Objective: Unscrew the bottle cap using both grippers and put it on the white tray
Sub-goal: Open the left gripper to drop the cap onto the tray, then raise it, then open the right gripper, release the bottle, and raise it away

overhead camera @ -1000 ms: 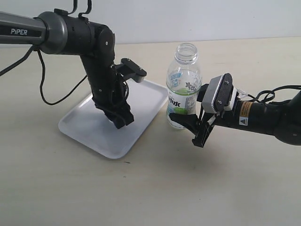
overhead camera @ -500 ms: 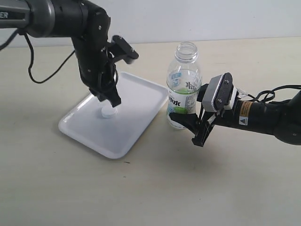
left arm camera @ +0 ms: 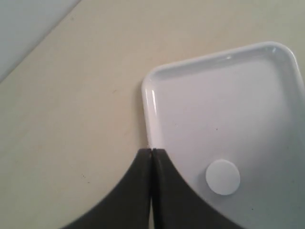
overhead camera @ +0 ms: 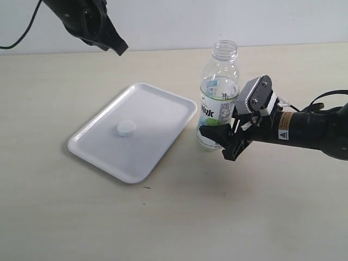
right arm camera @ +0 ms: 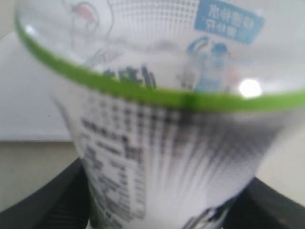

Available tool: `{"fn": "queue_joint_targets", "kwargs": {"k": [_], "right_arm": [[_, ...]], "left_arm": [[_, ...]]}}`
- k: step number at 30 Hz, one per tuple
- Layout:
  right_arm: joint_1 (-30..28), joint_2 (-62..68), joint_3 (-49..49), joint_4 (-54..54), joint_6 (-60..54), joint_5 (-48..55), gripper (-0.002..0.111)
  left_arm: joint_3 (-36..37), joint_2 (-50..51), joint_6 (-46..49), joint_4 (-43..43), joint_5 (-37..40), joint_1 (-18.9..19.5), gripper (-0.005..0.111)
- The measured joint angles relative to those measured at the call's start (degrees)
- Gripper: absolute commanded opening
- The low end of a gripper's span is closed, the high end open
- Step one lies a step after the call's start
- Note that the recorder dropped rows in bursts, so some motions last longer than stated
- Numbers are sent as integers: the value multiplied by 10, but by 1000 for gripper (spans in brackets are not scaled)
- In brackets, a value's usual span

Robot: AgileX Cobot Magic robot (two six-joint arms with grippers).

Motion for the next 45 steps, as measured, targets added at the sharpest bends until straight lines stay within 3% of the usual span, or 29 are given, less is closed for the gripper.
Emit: {"fn": "queue_joint_targets", "kwargs": {"k": [7,9,16,22,30,34,45], "right_arm": [[0,-1,-19,-28,59,16,5],[0,-1,-19,-31,62,17,14],[0,-1,-22,-45,63,17,67],[0,3,-20,-53,67,37,92],[0,-43,-20,-66,73,63,96],[0,-123,-19,-110,171,141,96],[0,-196,-18,-303,361,146,96]], "left_arm": [[62,-21,14,-9,-56,8,1],[70,-21,14,-9,-61,12,1],[71,-21,14,-9,-66,20,1],[73,-27,22,-9,-70,20,1],[73,-30,24,-12,-71,20,1],[73,-30,24,-21,-74,20,1],[73,-38,24,-33,-73,20,1]]}}
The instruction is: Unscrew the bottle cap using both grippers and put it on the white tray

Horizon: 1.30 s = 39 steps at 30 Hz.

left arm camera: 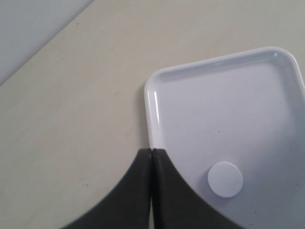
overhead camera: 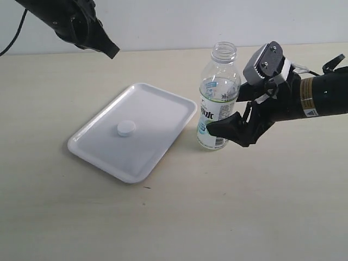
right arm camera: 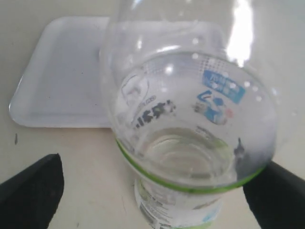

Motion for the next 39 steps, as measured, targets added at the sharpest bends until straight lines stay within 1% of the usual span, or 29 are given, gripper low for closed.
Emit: {"fn": "queue_joint_targets", "kwargs": {"k": [8,14,19,25,28,31,36,39], "right_arm": [[-1,-22,0,-52,81,2,96],[-1,-67,0,-73,128,21,96],[-1,-115,0,-94,181,52,96],[-1,-189,0,-127,250,64,96],[-1,-237,0,-140,294,64,96],[-1,-295,0,-142,349,55,96],[-1,-374,9,-144,524,4,96],[-1,-396,11,-144,571,-26,96]], "left_arm": [[1,-18,0,0,19,0,1],[23,-19,0,-5,25,1,1],[53,-35,-1,-13,21,19,1],[94,-82,9,-49,-12,49,1],[121,-114,16,-76,-44,53,1],[167,-151,32,-125,-101,53,1],[293,-242,106,-261,-229,53,1],[376,-315,130,-316,-295,53,1]]}}
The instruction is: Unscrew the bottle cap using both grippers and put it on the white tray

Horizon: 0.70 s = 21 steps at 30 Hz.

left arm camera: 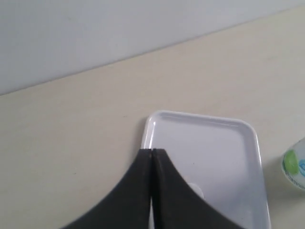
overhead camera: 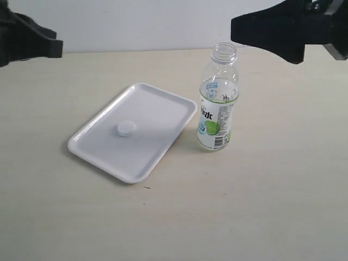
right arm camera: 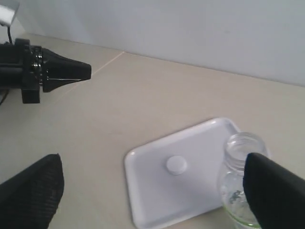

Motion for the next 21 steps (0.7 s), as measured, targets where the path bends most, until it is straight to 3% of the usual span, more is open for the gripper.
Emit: {"fn": "queue_joint_targets", "kwargs": {"k": [4,12,16,19,21], "right_arm": [[0,-10,0,1,23,-34,96],[0,-10,0,34,40,-41,96],[0,-10,0,41,41,-37,94],[0,-10,0,55,41,-26,76],[0,-10,0,57,51,-10,48]], "left_arm": [[101,-96,-3,-34,-96,-19,1],[233,-309,-47,-43,-165,-100,1],[312,-412,-85,-43,-226,-116,1],[361,-482,-113,-44,-252,-116,1],[385,-515,-120,-45,-256,-116,1]]}}
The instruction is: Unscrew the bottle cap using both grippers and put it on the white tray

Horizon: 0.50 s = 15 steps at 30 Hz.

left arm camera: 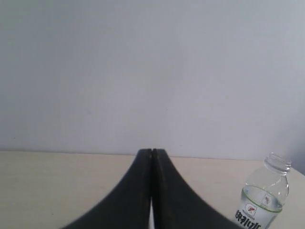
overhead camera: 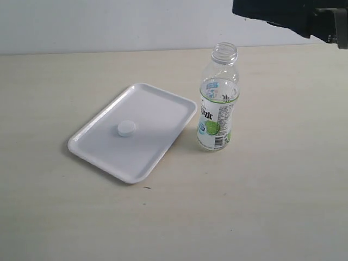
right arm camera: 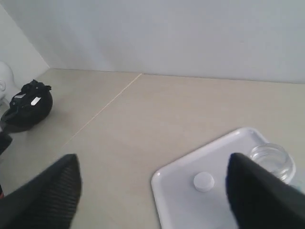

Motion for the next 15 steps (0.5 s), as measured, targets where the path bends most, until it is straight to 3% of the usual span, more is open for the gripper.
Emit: {"fn": "queue_joint_targets", "kwargs": {"k": [2,6,15], "right_arm": [[0,0,0,-3,27,12,4],[0,0,1,-49,80,26,0],[0,0,28,-60,69,-7,0]], "left_arm": [[18,-29,-3,0,-1,0,1],[34,-63,-6,-1,25,0,1],[37,-75,-7,-2,177,0,1]]}}
